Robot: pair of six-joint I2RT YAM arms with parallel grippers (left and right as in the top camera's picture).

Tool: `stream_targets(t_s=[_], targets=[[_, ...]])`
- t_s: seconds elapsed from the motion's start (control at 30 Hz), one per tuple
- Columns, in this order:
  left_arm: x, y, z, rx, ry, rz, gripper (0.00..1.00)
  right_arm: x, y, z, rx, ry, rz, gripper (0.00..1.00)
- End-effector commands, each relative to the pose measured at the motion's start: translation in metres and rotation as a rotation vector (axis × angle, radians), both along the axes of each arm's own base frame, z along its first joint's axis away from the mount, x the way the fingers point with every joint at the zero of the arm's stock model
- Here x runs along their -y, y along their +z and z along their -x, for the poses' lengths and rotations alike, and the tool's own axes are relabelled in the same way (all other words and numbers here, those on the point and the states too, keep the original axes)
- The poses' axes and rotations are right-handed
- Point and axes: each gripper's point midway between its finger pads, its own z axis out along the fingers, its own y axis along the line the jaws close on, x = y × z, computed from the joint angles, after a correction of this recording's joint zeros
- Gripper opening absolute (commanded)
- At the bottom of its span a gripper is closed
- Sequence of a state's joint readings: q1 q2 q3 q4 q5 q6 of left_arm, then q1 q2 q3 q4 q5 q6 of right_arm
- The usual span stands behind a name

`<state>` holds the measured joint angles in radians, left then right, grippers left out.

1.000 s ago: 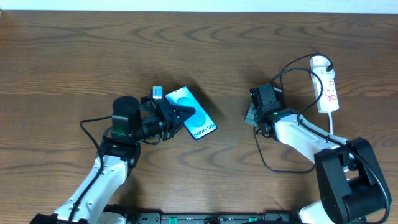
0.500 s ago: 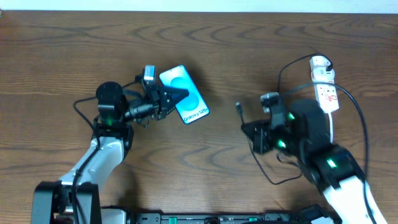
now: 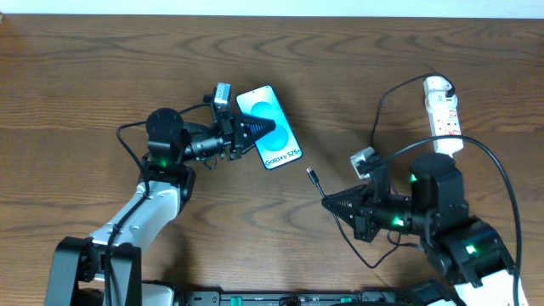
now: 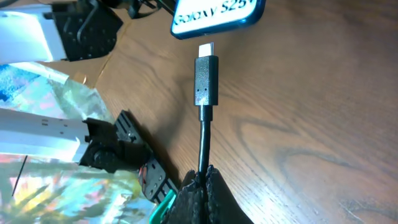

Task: Plug charger to phone and switch on socket
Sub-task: 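Grasp the black USB-C cable end with the right gripper, then bring the cable connector up under the phone's bottom port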

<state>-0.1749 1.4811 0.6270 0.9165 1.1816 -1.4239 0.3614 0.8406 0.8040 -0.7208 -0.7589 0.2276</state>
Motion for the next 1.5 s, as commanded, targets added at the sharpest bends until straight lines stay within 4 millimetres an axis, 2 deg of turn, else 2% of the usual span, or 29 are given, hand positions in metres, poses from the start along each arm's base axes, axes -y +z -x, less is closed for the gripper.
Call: stream_targets(t_s=[0.0,0.17,0.3,0.63,1.47], targets=[[0.008,0.011,-0.003,0.009,0.005,0.015,0.07,-0.006,-0.01,-0.001,-0.064,0.018,-0.004,0.01],[0.018,0.011,-0.006,0.01,0.035,0.016,0.07,-0.014,-0.022,-0.005,-0.148,0.047,-0.017,0.01],[0.018,0.011,-0.007,0.023,0.047,0.012,0.07,-0.015,-0.028,-0.008,-0.174,0.047,-0.008,0.01],[0.015,0.011,-0.015,0.071,0.091,-0.004,0.08,-0.015,-0.025,-0.009,-0.156,0.047,-0.015,0.01],[0.017,0.011,-0.01,0.128,0.061,-0.021,0.07,-0.016,-0.022,-0.016,-0.114,0.038,-0.018,0.01]])
